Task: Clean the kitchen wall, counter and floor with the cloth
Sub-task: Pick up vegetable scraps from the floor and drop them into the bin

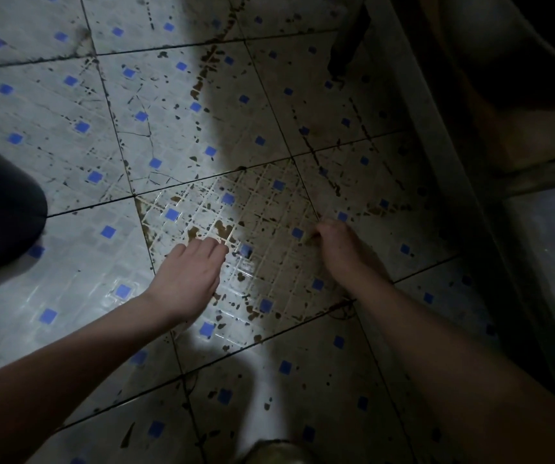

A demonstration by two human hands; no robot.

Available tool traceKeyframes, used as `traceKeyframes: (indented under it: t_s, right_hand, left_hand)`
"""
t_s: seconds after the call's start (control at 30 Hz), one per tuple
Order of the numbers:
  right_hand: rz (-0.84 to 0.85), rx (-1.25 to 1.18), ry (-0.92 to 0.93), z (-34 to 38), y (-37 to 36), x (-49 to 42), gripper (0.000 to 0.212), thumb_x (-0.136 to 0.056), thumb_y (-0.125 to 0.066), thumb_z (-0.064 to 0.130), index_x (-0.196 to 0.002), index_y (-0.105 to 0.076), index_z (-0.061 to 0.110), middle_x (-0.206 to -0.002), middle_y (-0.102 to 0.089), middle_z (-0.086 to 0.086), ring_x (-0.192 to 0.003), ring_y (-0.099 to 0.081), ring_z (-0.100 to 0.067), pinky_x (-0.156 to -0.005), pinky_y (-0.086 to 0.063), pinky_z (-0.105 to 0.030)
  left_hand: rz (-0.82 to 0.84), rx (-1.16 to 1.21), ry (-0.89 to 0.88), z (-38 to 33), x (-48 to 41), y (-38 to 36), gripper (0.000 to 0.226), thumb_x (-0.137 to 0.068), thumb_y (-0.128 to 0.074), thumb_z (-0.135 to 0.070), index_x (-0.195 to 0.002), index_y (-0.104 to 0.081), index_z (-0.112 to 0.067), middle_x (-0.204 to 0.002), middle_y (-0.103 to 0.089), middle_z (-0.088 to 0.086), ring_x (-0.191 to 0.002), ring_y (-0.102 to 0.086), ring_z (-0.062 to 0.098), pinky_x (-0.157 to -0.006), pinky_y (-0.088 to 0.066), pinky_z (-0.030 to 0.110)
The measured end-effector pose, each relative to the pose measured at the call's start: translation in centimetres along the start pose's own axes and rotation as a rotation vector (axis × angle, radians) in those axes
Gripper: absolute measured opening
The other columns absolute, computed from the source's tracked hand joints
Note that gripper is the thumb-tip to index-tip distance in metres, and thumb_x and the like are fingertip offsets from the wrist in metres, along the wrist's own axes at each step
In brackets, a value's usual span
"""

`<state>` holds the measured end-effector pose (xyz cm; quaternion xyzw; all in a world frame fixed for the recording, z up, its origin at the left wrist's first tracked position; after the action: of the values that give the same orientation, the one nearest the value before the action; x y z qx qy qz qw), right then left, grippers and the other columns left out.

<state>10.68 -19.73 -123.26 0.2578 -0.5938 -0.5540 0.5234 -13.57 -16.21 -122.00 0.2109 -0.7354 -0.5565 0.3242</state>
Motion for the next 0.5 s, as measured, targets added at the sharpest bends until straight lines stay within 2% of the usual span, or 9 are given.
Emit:
traceKeyframes:
  t_s: [0.3,0.37,0.5]
  right_hand:
    - [-0.068,0.064,0.022,0.8,0.6,-0.3,0.020,-0.088,-0.041,-0.003,-0.095,-0.057,0.006,-0.112,-0.056,-0.014,-0.103,-0.053,-0.028,-0.084,-0.043,-0.034]
    - [-0.057,0.042,0.030,1.2,0.5,-0.4,0.023,-0.087,-0.040,-0.005,-0.099,-0.056,0.007,-0.114,-0.054,-0.013,-0.105,-0.052,-0.028,-0.086,-0.043,-0.035]
    - [-0.024,-0.073,0.058,1.9,-0.4,-0.6,0.022,-0.090,-0.043,-0.004,-0.100,-0.059,0.008,-0.108,-0.053,-0.007,-0.095,-0.054,-0.025,-0.074,-0.042,-0.030]
  left_hand:
    - [-0.020,0.027,0.016,0.4,-0.4,-0.5,0.023,-0.098,-0.038,-0.022,-0.120,-0.043,-0.019,-0.115,-0.050,0.001,-0.101,-0.049,0.018,-0.091,-0.043,0.032]
    - [-0.030,0.038,0.011,0.1,-1.0,-0.3,0.020,-0.097,-0.041,-0.019,-0.117,-0.043,-0.020,-0.111,-0.050,0.000,-0.097,-0.049,0.017,-0.088,-0.043,0.030]
    - [-0.059,0.050,-0.003,-0.1,-2.5,0.0,0.035,-0.089,-0.057,-0.008,-0.118,-0.044,-0.021,-0.105,-0.050,-0.001,-0.085,-0.044,0.014,-0.080,-0.040,0.027]
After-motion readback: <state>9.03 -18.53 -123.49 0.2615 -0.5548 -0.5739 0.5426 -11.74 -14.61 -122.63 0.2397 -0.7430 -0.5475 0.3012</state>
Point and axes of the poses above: each hand's wrist, its own x-axis away from the middle knuckle, its own y-axis out of the back of the hand, z = x × y, the point moved 4 cm from there along -x, towards the middle knuckle
